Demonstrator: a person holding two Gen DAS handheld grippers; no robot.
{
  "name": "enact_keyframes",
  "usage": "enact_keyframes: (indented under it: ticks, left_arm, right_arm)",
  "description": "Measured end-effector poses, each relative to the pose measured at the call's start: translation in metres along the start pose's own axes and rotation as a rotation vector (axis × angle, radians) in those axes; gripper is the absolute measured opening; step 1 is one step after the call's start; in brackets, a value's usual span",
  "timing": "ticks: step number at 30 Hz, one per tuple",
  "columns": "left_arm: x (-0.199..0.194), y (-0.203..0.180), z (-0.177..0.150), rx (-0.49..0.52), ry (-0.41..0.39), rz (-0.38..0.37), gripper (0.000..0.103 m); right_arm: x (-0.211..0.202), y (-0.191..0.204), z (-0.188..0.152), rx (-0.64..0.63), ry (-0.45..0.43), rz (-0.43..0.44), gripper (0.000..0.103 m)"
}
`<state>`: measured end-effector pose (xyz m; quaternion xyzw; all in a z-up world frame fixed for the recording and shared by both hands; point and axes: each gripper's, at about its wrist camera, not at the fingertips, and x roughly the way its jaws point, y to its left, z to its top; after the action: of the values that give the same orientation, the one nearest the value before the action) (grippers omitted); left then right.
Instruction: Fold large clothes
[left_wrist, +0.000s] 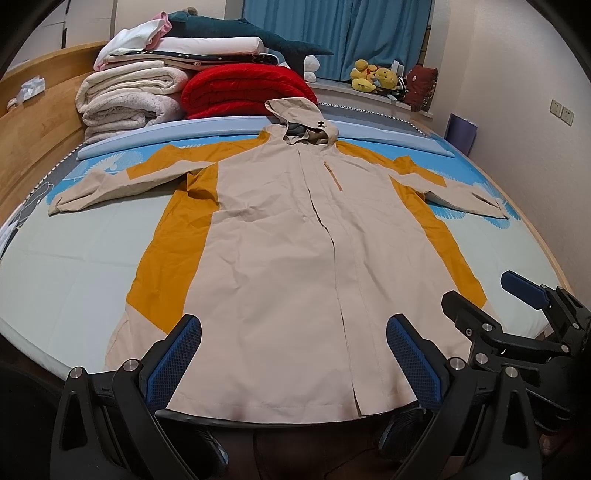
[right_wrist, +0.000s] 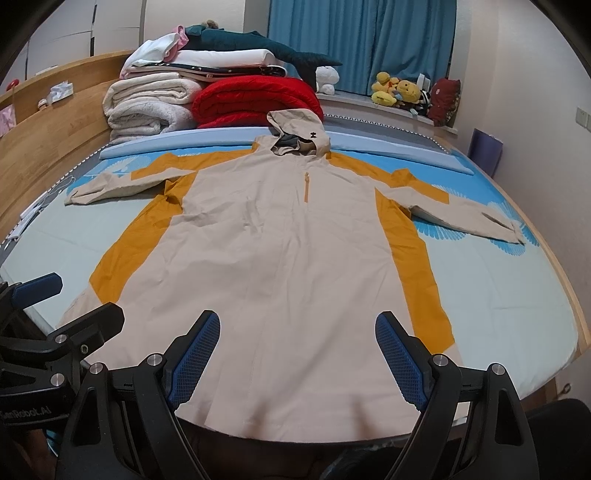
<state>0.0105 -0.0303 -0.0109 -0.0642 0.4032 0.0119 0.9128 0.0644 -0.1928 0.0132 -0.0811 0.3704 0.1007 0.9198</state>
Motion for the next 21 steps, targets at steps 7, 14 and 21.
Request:
enact_keyframes:
  ticks: [7,14,21]
  left_arm:
    - [-0.003,0.004,0.005,-0.009,-0.011,-0.005,0.099]
    - [-0.012,0.002,0.023,0.032,-0.079,-0.001,0.079]
    - [-0.022,0.012,0.064,0.051,-0.157,0.001,0.047]
  right_arm:
    - [-0.006,-0.009,0.006,0.016,-0.035,-0.021,0.086]
    - [-0.021,-0.019,0.017,0.031,-0.113,-0.025,0.072]
    - [-0.027,-0.036,0.054,0.06,-0.177,-0.016,0.063]
